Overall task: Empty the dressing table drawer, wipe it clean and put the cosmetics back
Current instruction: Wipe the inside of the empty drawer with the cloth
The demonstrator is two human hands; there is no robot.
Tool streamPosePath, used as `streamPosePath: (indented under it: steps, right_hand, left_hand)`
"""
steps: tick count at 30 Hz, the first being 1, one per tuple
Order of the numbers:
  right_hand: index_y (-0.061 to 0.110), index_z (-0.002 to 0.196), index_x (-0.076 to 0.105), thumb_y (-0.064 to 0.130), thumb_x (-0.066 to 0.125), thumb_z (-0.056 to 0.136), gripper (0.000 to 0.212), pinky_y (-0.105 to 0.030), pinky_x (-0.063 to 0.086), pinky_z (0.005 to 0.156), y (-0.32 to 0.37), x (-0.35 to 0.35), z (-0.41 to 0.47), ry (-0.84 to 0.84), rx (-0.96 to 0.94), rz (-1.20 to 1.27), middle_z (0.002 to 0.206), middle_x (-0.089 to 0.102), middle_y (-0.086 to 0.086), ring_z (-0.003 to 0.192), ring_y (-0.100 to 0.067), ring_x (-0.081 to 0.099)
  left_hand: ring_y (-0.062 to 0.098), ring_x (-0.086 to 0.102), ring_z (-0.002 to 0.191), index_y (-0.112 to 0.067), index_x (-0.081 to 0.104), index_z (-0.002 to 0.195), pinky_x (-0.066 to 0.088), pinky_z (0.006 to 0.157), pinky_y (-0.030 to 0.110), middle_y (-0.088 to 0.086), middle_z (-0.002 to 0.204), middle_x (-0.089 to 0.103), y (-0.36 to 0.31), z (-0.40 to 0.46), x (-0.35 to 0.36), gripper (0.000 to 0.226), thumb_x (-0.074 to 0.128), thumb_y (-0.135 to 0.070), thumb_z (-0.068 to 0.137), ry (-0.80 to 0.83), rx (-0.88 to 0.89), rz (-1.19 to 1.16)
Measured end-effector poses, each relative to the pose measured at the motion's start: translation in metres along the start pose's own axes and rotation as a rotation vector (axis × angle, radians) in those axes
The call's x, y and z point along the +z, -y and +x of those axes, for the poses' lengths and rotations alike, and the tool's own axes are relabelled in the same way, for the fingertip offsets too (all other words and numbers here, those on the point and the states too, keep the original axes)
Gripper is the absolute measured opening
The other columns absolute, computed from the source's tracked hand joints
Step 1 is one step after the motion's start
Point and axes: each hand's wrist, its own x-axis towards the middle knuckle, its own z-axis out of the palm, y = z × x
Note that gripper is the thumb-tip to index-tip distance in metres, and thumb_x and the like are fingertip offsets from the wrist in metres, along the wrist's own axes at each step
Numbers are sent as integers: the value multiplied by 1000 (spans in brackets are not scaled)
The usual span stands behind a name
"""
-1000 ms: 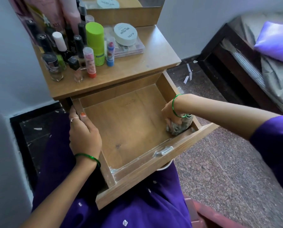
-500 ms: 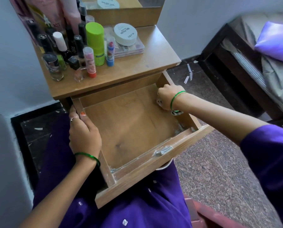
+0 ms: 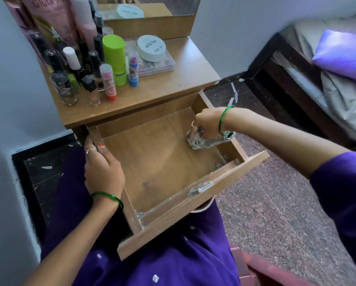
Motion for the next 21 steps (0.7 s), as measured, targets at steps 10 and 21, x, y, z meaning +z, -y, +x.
streamPosePath:
  steps: [10, 21]
  right_hand:
    - [31, 111, 68, 16, 60, 81, 34, -24, 52, 73, 3, 32, -11, 307, -91, -159, 108, 66, -2, 92, -22, 63]
    - [34, 121, 58, 15, 59, 84, 42, -26, 46, 73, 26, 35, -9, 282, -220, -196, 119, 62, 0, 98, -25, 61]
  left_hand:
    - [30, 61, 102, -11, 31, 144, 42, 73, 33, 17, 122, 59, -4, -4, -3, 43, 27, -23, 103, 19, -19, -10]
    - [29, 62, 102, -12, 30, 144, 45, 76, 35, 16, 122, 60, -2, -1, -2, 44, 26, -24, 103, 21, -19, -12]
